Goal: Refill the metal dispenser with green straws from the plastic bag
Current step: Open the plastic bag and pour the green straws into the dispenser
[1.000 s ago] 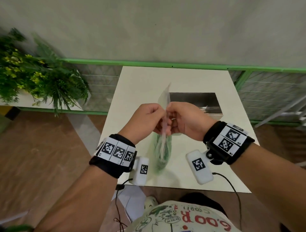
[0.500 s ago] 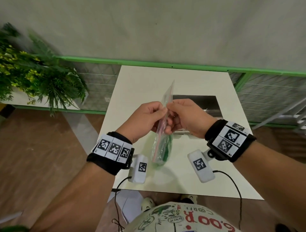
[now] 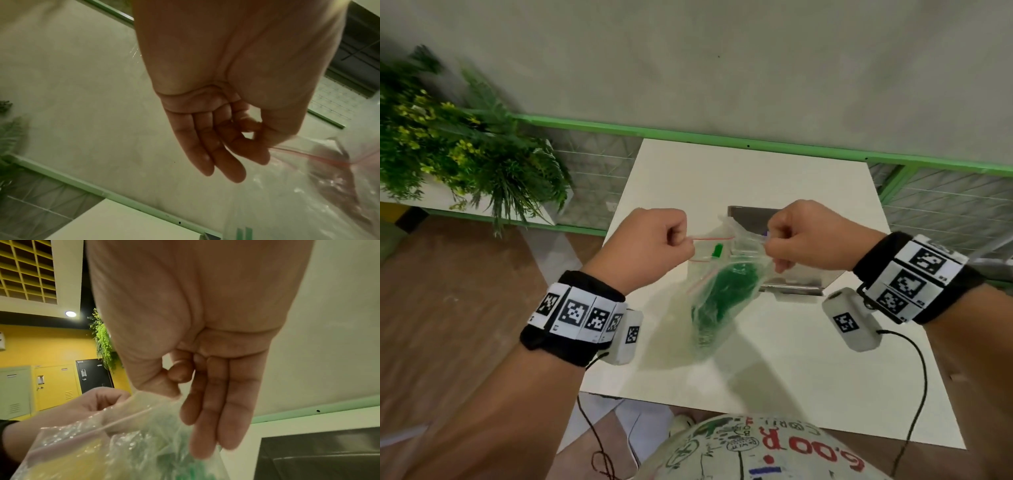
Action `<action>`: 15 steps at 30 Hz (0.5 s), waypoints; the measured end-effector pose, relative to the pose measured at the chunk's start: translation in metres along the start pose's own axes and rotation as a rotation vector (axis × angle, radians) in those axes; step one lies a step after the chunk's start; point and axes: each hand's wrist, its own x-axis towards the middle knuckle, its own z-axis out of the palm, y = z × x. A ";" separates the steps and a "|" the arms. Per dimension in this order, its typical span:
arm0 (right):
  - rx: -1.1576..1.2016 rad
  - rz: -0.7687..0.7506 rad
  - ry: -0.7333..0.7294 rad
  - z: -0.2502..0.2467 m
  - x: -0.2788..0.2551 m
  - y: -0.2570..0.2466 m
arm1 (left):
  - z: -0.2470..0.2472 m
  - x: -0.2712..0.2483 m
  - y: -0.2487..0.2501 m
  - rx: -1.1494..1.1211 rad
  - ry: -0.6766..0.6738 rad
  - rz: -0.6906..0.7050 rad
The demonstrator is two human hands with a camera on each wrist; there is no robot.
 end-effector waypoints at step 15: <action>0.650 0.363 0.133 0.002 0.009 0.012 | -0.002 -0.015 -0.033 -0.285 0.003 -0.157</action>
